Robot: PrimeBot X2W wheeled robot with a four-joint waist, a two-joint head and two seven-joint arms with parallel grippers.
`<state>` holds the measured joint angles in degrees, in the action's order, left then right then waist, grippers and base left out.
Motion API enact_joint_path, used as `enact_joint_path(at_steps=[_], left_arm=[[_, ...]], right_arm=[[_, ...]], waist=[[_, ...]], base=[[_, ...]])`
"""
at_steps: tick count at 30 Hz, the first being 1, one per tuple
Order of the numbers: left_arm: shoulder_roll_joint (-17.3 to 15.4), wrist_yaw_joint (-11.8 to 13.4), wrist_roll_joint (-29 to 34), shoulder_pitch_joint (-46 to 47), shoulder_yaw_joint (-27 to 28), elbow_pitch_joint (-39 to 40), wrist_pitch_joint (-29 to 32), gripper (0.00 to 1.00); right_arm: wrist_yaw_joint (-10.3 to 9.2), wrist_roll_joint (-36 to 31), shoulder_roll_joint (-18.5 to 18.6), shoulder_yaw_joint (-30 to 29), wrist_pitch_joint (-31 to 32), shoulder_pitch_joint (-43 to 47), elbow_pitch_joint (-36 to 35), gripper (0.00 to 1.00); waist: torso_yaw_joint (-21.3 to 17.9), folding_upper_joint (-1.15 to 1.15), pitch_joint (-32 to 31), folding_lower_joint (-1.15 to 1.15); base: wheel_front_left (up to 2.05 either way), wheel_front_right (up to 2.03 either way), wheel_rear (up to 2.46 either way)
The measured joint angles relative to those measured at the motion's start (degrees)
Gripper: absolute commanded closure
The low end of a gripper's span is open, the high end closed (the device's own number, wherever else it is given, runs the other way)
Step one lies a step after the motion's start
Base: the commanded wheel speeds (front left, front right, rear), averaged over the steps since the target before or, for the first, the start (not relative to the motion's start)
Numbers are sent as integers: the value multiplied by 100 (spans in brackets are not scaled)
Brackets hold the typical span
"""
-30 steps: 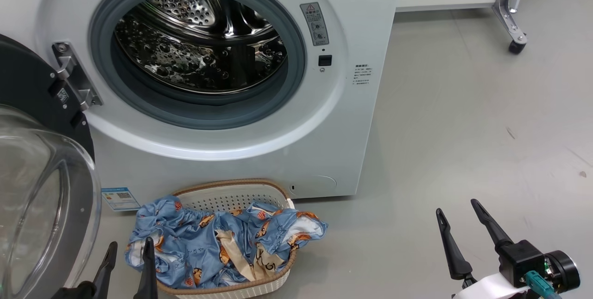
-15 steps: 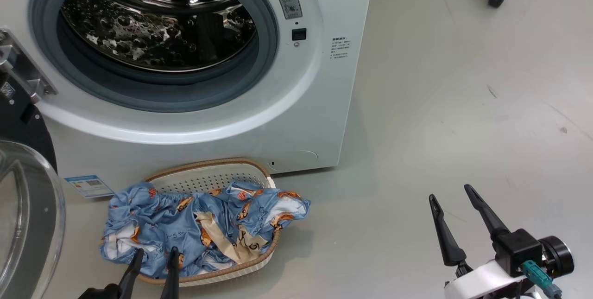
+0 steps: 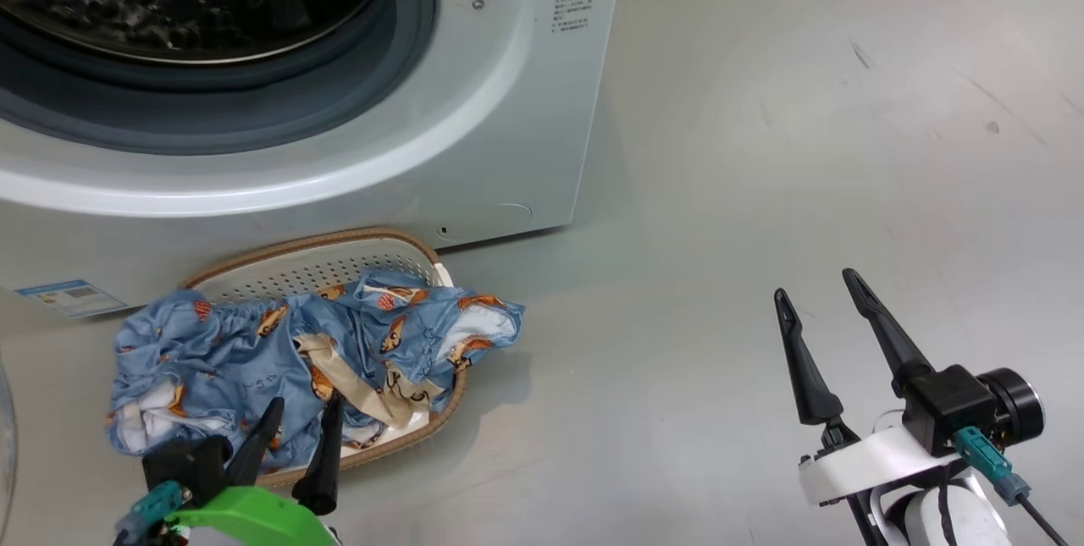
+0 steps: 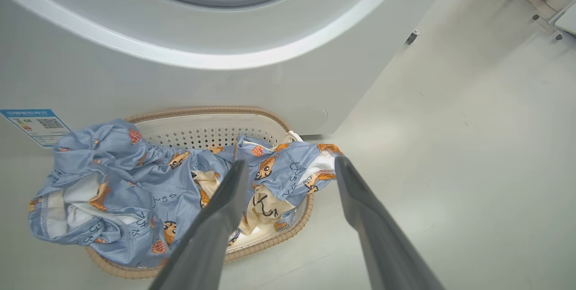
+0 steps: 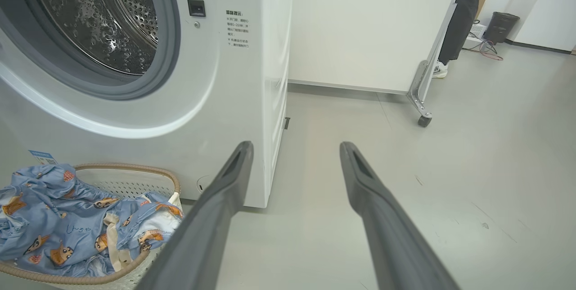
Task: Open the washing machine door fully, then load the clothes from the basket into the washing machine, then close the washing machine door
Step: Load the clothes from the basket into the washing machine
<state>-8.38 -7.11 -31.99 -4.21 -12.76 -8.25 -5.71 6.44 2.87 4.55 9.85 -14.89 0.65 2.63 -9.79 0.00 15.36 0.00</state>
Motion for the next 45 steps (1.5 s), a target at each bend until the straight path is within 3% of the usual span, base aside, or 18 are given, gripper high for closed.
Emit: enact_joint_path(at_steps=[10,25,30,45], left_arm=[[-238,0,-844,798,-293,-269,668,0],[-744,0,-1437,1931,-383,-780,1024,0],[-761,0,-1827,2181,-304,-910,1027,0],[-1285,0,-1751,2883,-1023,-1085,1262,0]], right_arm=[[-8,-43,-80,26,0,-392,-143,0],[-155,-48,-111,8,0,-876,-282,0],[-165,-48,-132,25,0,-999,-314,0],[-265,-40,-189,43,0,-1208,-382,0]], waist=[[-311,0,773,0],[-657,0,1888,1],[-730,0,2169,1],[-852,0,2814,1]], base=[[0,0,0],[0,0,0],[0,0,0],[0,0,0]])
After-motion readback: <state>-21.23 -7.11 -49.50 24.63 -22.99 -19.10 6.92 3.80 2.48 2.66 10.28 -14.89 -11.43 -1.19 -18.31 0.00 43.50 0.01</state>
